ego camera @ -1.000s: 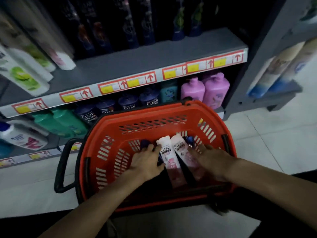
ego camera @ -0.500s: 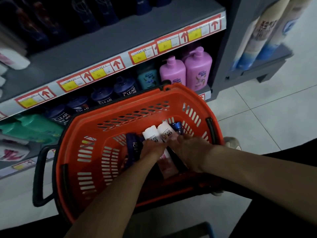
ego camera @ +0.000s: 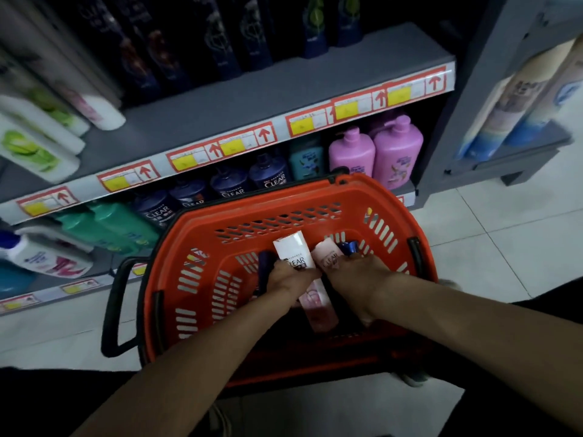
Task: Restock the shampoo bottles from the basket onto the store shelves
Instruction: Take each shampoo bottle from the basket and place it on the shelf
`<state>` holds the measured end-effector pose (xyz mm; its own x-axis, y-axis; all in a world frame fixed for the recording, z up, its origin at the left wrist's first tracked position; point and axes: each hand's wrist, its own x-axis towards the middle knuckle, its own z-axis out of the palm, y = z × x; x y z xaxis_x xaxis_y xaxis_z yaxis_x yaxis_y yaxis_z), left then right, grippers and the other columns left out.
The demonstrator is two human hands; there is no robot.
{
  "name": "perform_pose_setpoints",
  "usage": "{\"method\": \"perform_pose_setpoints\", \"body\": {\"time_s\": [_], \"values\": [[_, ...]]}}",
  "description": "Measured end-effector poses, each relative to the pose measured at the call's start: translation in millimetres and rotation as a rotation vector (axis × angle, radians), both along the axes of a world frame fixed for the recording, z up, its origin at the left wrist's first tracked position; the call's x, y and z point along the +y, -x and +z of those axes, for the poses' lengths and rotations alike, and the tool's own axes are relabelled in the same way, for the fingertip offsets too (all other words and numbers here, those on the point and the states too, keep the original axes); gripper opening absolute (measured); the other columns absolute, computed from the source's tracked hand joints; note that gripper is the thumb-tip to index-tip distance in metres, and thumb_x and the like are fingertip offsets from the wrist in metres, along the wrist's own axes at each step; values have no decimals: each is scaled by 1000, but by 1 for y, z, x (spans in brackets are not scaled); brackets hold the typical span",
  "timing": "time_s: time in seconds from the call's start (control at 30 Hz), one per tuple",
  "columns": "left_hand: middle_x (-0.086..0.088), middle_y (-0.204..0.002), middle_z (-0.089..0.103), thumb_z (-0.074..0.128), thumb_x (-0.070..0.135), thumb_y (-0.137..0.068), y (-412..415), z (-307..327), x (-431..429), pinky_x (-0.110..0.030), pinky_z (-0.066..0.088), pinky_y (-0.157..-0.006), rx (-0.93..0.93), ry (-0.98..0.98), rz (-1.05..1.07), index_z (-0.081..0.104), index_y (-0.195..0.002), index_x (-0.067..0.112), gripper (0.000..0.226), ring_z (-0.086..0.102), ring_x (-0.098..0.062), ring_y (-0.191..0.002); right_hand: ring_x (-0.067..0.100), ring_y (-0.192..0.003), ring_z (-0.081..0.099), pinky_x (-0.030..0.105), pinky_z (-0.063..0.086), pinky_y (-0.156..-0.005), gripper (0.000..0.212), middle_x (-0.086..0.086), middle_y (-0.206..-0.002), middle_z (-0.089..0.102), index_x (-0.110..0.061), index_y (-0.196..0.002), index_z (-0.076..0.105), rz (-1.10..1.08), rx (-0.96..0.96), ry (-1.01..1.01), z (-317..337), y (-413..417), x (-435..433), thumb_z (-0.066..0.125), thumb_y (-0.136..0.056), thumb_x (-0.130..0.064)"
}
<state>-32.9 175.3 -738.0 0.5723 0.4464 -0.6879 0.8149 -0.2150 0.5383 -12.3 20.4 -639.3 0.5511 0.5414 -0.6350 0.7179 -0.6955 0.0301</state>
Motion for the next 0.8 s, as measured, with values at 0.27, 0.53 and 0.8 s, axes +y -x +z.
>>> {"method": "perform_pose_setpoints", "body": {"time_s": [0.27, 0.53, 0.8], "values": [[-8, -94, 81, 91, 19, -76, 46, 91, 59, -38, 65, -79, -254, 280, 112, 78, -104, 12, 31, 79, -24, -90, 29, -125, 56, 35, 48, -90, 45, 6, -137, 56, -20, -135, 50, -119, 0, -267, 11, 9, 43, 63, -93, -27], [-7, -96, 81, 86, 19, -82, 68, 117, 68, -31, 64, -70, -447, 437, 351, 75, -104, 13, 25, 79, -20, -87, 20, -94, 68, 32, 50, -75, 37, -4, -102, 72, -25, -99, 57, -381, 125, -639, 13, 19, 83, 79, -74, -41], [-8, -94, 81, 85, 20, -84, 59, 124, 81, -29, 63, -62, -488, 467, 405, 75, -107, 10, 26, 79, -22, -82, 20, -92, 69, 39, 56, -76, 69, -5, -105, 73, -31, -120, 48, -343, 55, -674, 15, 12, 93, 81, -65, -56]]}}
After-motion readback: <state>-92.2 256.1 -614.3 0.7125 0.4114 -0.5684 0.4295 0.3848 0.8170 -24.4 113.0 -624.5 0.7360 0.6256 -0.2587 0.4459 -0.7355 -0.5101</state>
